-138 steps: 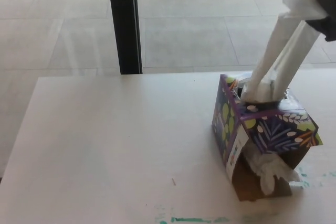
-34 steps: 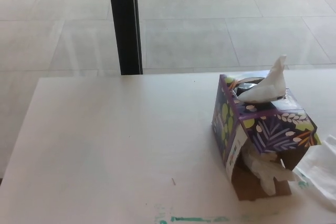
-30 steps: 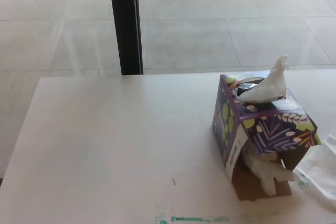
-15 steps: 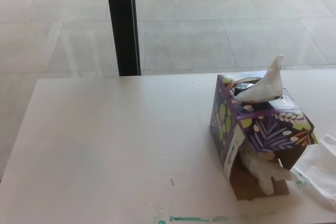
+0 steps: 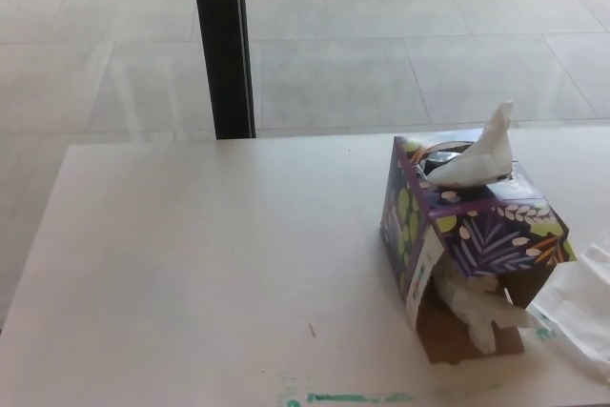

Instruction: The robot uses its right hand to pull out a tissue from the tissue box kept in the middle of the desk and put it on the right side

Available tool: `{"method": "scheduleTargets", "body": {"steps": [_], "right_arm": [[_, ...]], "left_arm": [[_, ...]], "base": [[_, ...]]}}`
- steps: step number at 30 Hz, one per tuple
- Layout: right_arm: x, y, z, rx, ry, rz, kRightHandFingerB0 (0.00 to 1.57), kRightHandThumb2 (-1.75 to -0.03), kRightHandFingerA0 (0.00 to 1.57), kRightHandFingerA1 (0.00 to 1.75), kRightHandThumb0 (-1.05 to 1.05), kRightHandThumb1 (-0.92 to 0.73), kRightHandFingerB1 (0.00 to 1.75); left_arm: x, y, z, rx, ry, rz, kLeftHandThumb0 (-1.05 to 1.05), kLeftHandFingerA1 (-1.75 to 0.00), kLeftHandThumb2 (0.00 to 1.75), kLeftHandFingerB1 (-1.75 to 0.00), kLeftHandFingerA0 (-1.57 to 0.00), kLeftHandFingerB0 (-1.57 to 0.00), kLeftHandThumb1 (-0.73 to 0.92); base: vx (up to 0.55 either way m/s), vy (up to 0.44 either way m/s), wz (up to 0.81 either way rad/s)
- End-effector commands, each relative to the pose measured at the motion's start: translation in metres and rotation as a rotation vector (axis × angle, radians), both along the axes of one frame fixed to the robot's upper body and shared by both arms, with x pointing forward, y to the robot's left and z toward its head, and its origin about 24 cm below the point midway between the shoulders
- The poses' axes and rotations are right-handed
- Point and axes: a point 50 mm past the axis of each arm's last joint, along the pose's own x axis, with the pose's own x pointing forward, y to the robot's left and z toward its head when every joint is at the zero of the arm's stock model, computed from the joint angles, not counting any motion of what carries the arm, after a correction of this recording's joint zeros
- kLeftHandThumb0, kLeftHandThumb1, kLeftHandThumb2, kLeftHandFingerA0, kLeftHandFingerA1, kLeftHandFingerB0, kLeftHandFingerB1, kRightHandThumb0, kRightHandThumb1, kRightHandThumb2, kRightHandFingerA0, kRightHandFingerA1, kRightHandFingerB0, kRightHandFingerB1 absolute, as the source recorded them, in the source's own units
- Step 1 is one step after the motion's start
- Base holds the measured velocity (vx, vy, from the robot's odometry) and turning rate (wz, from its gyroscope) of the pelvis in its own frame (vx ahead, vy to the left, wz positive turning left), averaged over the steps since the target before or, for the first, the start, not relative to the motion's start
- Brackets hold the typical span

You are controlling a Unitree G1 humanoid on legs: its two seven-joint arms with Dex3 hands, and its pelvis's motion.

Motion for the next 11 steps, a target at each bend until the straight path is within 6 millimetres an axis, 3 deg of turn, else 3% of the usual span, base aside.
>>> {"method": "scheduleTargets", "body": {"steps": [1,2,5,11], "right_arm": [[-0.0164,0.0330,-0.0556,0.479,-0.286,-0.307,0.68,-0.71,1.04,0.89,-0.77,-0.72,0.78],[-0.0149,0.0347,-0.0573,0.488,-0.287,-0.319,0.63,-0.70,1.10,0.88,-0.76,-0.71,0.76],[-0.0130,0.0401,-0.0619,0.488,-0.251,-0.308,0.63,-0.67,1.02,0.88,-0.77,-0.72,0.75],[-0.0158,0.0407,-0.0644,0.526,-0.279,-0.356,0.65,-0.67,1.05,0.90,-0.77,-0.70,0.76]], "left_arm": [[-0.0069,0.0048,0.0001,0.028,0.039,0.121,-0.56,-0.63,0.64,-0.48,-0.57,-0.56,0.84],[-0.0067,0.0047,0.0001,0.025,0.033,0.125,-0.57,-0.63,0.64,-0.49,-0.57,-0.56,0.84],[-0.0046,0.0056,0.0014,0.030,0.023,0.119,-0.58,-0.64,0.64,-0.49,-0.58,-0.55,0.84],[-0.0049,0.0051,0.0012,0.022,0.015,0.114,-0.59,-0.65,0.65,-0.49,-0.57,-0.53,0.84]], "base": [[0.00,0.000,0.00],[0.00,0.000,0.00],[0.00,0.000,0.00],[0.00,0.000,0.00]]}}
